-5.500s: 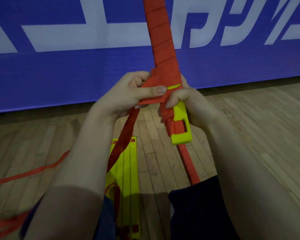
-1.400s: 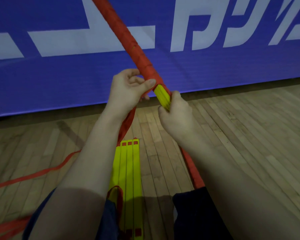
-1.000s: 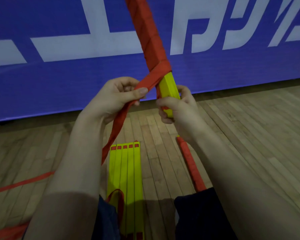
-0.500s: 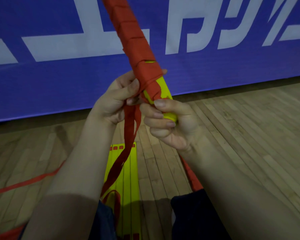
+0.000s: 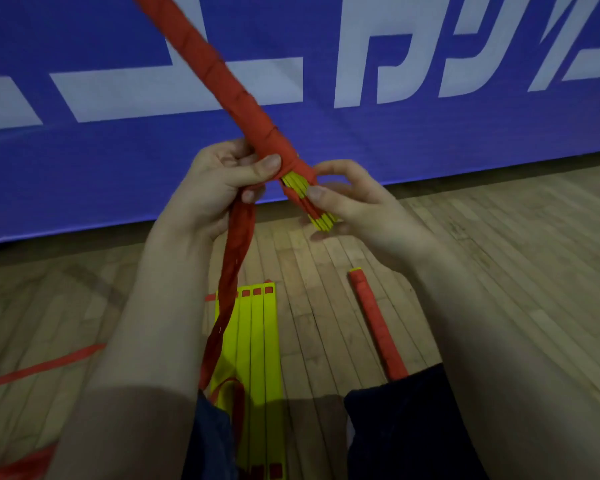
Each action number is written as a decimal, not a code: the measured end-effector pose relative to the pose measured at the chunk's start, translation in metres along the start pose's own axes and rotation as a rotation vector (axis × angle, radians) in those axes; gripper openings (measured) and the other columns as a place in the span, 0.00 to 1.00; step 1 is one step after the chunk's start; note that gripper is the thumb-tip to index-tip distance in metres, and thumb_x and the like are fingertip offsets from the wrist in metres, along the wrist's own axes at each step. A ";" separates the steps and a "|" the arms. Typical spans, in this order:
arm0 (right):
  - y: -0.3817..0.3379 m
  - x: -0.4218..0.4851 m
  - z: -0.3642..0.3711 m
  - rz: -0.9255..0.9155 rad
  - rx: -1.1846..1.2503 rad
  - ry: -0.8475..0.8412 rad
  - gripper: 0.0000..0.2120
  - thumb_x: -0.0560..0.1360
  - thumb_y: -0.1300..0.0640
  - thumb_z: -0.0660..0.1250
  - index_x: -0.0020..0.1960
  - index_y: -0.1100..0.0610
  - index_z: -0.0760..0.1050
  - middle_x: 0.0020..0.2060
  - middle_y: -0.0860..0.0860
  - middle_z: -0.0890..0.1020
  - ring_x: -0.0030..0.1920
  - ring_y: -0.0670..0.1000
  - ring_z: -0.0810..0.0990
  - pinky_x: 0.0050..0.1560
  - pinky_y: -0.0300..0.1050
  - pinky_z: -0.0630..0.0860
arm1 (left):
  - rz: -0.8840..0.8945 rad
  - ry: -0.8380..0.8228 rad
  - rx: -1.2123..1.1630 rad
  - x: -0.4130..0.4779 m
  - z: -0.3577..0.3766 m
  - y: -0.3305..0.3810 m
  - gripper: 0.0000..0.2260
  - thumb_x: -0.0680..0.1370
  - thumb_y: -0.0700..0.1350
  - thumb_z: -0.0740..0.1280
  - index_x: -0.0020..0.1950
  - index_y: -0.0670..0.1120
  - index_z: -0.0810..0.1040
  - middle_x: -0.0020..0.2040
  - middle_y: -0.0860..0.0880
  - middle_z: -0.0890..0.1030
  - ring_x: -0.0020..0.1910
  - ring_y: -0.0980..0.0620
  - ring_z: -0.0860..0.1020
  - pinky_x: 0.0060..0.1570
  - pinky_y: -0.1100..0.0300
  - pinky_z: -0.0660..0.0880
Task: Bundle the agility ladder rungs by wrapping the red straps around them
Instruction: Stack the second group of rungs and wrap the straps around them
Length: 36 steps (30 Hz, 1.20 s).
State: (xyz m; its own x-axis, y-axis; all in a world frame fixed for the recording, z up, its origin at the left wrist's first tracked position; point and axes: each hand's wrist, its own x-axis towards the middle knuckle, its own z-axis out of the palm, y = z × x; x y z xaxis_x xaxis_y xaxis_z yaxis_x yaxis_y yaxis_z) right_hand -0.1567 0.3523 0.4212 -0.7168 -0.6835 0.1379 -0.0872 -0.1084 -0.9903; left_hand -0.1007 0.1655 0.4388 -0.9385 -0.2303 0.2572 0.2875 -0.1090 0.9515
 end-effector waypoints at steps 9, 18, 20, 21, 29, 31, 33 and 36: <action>0.021 0.015 0.017 -0.298 -0.985 0.259 0.28 0.73 0.48 0.71 0.66 0.62 0.69 0.56 0.58 0.75 0.56 0.60 0.75 0.54 0.53 0.72 | -0.028 0.309 0.179 0.001 0.018 -0.012 0.03 0.74 0.36 0.70 0.41 0.42 0.79 0.29 0.55 0.80 0.21 0.59 0.65 0.22 0.69 0.62; 0.021 0.008 0.020 -0.216 -0.841 0.269 0.15 0.80 0.47 0.62 0.50 0.61 0.70 0.41 0.57 0.78 0.43 0.62 0.78 0.39 0.50 0.68 | -0.062 0.394 0.299 -0.002 0.025 -0.017 0.15 0.74 0.43 0.72 0.30 0.44 0.73 0.17 0.55 0.70 0.16 0.61 0.65 0.20 0.70 0.60; 0.019 0.008 0.022 -0.173 -0.654 0.322 0.15 0.79 0.47 0.63 0.44 0.60 0.70 0.34 0.53 0.76 0.36 0.58 0.79 0.35 0.49 0.71 | -0.040 0.399 0.302 -0.002 0.024 -0.017 0.13 0.73 0.44 0.73 0.33 0.42 0.73 0.18 0.55 0.72 0.17 0.61 0.66 0.21 0.70 0.61; 0.019 0.008 0.023 -0.132 -0.536 0.352 0.16 0.79 0.47 0.64 0.43 0.60 0.71 0.33 0.54 0.77 0.31 0.56 0.79 0.31 0.47 0.71 | -0.025 0.390 0.301 -0.001 0.024 -0.017 0.11 0.73 0.43 0.73 0.35 0.42 0.74 0.19 0.55 0.73 0.17 0.61 0.67 0.21 0.70 0.62; 0.008 0.006 0.034 0.069 0.275 0.433 0.17 0.82 0.50 0.59 0.48 0.65 0.73 0.32 0.60 0.79 0.20 0.49 0.69 0.20 0.36 0.61 | -0.082 0.276 0.101 0.001 0.029 -0.020 0.13 0.73 0.38 0.71 0.56 0.40 0.74 0.35 0.48 0.76 0.22 0.62 0.71 0.25 0.70 0.67; 0.004 0.003 0.035 0.070 0.422 0.388 0.17 0.82 0.51 0.57 0.46 0.64 0.74 0.30 0.57 0.78 0.21 0.48 0.68 0.19 0.35 0.59 | -0.130 0.222 0.009 0.003 0.030 -0.021 0.12 0.74 0.39 0.70 0.56 0.40 0.76 0.29 0.53 0.77 0.21 0.61 0.69 0.25 0.69 0.65; 0.002 0.000 0.036 0.097 0.588 0.318 0.17 0.83 0.51 0.56 0.46 0.63 0.73 0.29 0.56 0.77 0.22 0.46 0.68 0.18 0.34 0.58 | -0.167 0.167 -0.036 0.004 0.031 -0.023 0.07 0.75 0.43 0.68 0.50 0.41 0.78 0.24 0.55 0.73 0.22 0.61 0.66 0.26 0.68 0.63; 0.001 -0.001 0.036 0.167 0.868 0.181 0.18 0.83 0.50 0.54 0.47 0.63 0.72 0.28 0.54 0.76 0.21 0.43 0.67 0.16 0.31 0.56 | -0.198 0.137 -0.122 0.004 0.035 -0.022 0.08 0.77 0.45 0.65 0.47 0.40 0.78 0.25 0.52 0.70 0.20 0.61 0.64 0.21 0.71 0.62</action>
State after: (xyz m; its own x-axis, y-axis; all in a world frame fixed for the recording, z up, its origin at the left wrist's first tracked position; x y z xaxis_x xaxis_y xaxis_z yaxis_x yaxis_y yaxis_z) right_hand -0.1307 0.3268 0.4209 -0.7774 -0.6234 -0.0843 0.5285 -0.5746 -0.6249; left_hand -0.1179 0.2006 0.4248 -0.9465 -0.3207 0.0352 0.1298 -0.2789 0.9515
